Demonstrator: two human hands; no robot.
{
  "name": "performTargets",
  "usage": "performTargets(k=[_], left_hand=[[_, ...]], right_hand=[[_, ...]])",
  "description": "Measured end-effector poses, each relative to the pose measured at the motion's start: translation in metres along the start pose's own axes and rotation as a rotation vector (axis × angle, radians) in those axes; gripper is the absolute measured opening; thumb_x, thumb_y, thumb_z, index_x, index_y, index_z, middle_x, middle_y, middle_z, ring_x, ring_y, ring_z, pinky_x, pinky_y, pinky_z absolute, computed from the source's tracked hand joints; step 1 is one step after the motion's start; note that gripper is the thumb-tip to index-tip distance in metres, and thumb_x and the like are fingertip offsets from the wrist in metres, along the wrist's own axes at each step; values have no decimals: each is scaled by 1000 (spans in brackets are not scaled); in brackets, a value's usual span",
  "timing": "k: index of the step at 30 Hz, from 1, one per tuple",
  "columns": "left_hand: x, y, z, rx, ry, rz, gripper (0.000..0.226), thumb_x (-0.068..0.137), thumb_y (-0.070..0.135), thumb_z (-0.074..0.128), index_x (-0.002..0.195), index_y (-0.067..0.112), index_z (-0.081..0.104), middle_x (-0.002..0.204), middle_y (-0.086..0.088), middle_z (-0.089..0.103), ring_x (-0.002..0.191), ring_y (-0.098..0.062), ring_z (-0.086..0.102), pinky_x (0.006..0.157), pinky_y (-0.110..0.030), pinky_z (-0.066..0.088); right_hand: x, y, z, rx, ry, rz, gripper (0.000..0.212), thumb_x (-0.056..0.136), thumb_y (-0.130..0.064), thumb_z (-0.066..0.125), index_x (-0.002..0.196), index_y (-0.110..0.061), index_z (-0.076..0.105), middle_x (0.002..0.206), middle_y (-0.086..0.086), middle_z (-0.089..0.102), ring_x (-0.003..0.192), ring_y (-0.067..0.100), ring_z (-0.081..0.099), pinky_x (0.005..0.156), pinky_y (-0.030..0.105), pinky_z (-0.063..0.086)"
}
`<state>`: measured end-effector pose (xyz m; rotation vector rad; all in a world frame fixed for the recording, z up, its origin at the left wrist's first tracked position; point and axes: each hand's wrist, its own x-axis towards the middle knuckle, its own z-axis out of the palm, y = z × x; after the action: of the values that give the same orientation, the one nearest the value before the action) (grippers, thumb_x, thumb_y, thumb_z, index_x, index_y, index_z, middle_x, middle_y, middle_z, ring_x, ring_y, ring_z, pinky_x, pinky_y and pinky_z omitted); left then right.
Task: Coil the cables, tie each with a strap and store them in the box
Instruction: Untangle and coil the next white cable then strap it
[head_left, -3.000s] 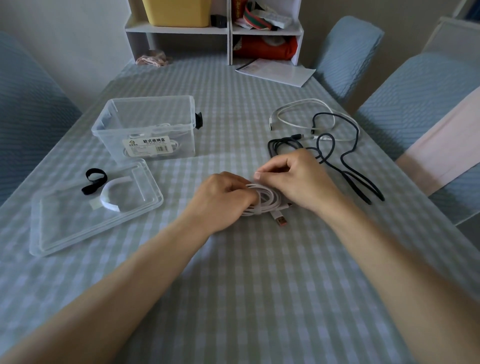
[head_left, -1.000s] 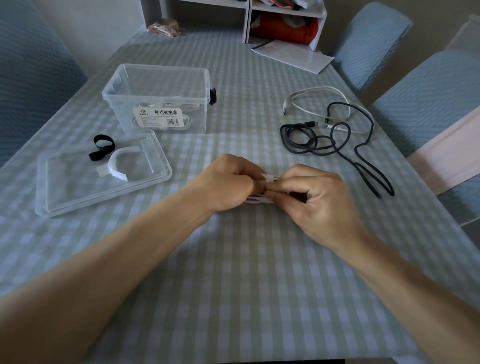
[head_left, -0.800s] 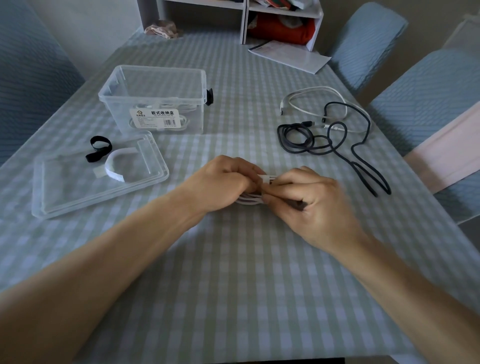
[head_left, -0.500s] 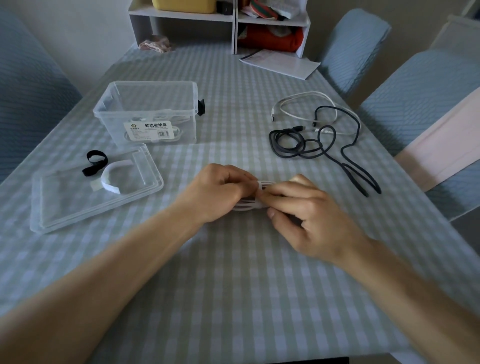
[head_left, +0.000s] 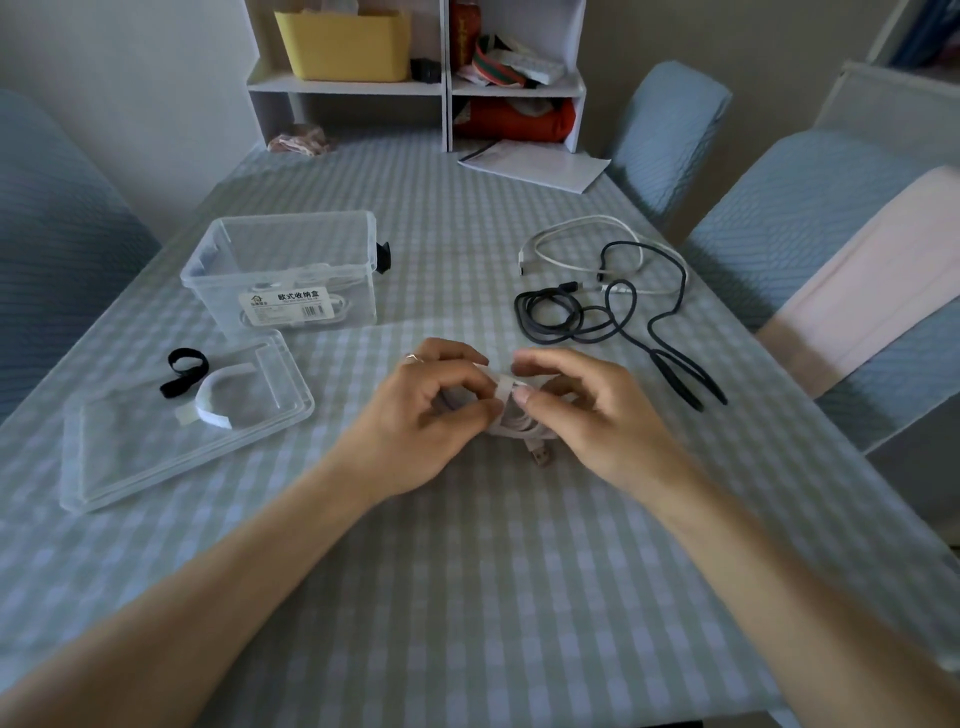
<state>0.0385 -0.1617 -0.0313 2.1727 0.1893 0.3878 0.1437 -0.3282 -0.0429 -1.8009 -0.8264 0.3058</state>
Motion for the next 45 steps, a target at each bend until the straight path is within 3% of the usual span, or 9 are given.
performTargets(k=[8,13,17,20,26,31,36,40,45], left_hand=[[-1,9,9,-235,146,-128,9,85,21,75,79,27,76,106,11,69,90,0,65,76,-11,48],[2,10,13,-111,160,-145,24,92,20,69,71,32,67,104,14,64,84,3,60,69,-6,40],[3,6,14,-30,168,-128,20,93,22,66,76,32,65,107,13,61,95,0,59,72,-3,39],[2,8,6,-32,72,-115,17,88,23,72,75,33,68,103,14,63,93,7,57,74,-2,40],[3,2,6,-214,83,-200,14,85,8,75,86,21,80,109,9,64,98,-4,63,87,-19,49],[4,6,8,-274,113,-294,3,84,17,77,83,20,78,99,9,71,87,-3,66,72,-12,47],[2,8,3,-297,122,-279,5,84,16,76,88,15,79,99,6,72,84,1,65,70,-8,47],[-1,8,4,-353,194,-257,5,82,9,76,84,12,80,96,3,74,90,-8,69,77,-17,52],[-5,11,-6,-288,244,-204,7,82,11,77,85,17,76,91,6,74,78,-4,69,65,-15,52]], right_hand=[[-6,-7,2,32,-33,-51,19,97,-18,64,111,-22,76,95,-6,77,89,12,73,78,48,60],[-5,-9,1,24,-61,-48,18,96,-17,64,109,-19,77,90,-5,77,78,12,72,62,19,55],[-2,-5,2,56,-98,-2,17,92,-12,68,106,-19,76,83,0,75,75,19,71,71,36,61],[0,-2,1,143,-88,51,17,91,-10,69,106,-15,76,82,1,76,74,17,72,69,33,58],[1,-5,0,217,-122,70,19,92,-5,68,107,-13,75,82,12,74,71,15,69,65,23,55],[-1,-7,-1,216,-108,78,19,92,-4,67,107,-11,75,79,8,74,69,12,68,62,19,53],[-3,-10,-1,235,-123,70,18,90,-3,69,106,-10,75,84,12,75,72,17,69,66,24,55],[-5,-11,2,170,-93,53,11,92,-10,69,99,-14,75,78,9,73,70,17,66,65,27,54],[-5,-12,1,198,-15,57,16,94,-10,65,96,-21,76,82,22,69,69,20,61,57,29,47]])
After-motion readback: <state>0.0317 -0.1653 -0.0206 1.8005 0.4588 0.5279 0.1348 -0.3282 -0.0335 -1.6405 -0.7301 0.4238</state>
